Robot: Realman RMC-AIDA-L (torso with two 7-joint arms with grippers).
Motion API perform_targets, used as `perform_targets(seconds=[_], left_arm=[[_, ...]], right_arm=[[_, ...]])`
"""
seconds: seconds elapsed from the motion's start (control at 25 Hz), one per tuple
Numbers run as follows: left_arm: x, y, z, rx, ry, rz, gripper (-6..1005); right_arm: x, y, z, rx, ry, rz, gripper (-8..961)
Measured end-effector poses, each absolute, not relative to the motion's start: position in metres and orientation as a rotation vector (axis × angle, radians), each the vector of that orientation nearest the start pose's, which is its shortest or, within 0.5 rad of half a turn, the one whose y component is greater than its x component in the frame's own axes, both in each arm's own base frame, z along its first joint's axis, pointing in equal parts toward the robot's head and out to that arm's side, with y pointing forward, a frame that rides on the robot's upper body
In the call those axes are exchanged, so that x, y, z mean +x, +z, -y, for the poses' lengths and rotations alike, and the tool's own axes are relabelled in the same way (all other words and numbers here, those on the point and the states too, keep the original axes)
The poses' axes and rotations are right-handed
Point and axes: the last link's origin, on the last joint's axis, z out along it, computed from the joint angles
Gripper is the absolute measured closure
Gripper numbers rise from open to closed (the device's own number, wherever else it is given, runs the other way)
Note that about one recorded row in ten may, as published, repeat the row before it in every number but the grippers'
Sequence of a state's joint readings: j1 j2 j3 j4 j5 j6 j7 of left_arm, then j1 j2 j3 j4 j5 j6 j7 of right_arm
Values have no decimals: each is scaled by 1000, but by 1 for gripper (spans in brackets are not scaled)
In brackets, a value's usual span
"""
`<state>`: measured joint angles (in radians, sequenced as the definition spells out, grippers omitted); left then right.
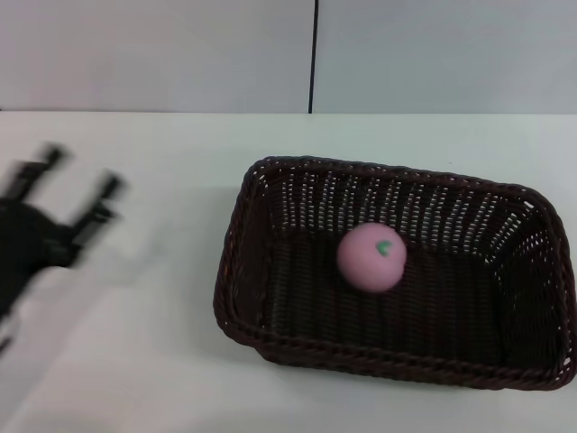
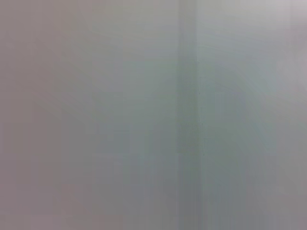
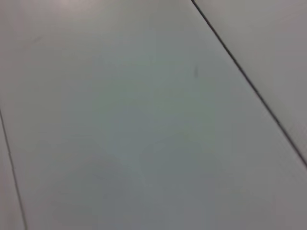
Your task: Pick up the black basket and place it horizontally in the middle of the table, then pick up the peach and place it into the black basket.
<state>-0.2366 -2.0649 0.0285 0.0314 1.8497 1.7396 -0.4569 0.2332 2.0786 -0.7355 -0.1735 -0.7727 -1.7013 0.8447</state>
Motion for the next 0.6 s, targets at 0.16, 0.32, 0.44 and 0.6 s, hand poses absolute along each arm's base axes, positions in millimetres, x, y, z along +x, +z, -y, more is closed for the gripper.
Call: perform_targets(seconds=[0.16,0.32,0.44,0.6], left_arm=[[-357,20,-207,-1586,-925,432,189],[-374,33,-194,-1405,-849,464,189],[-379,34,-192,-1367,-796,461,189],[-380,33,-193,-1376,-757,442,189]], right_arm=[[348,57,-244,-1365,1227,-541,441],[349,50,-240,-1262,1131,-489,441],[346,43,-236,-1206,1081,-468,441],[345,37,-239,-1189,1063,-493,441]])
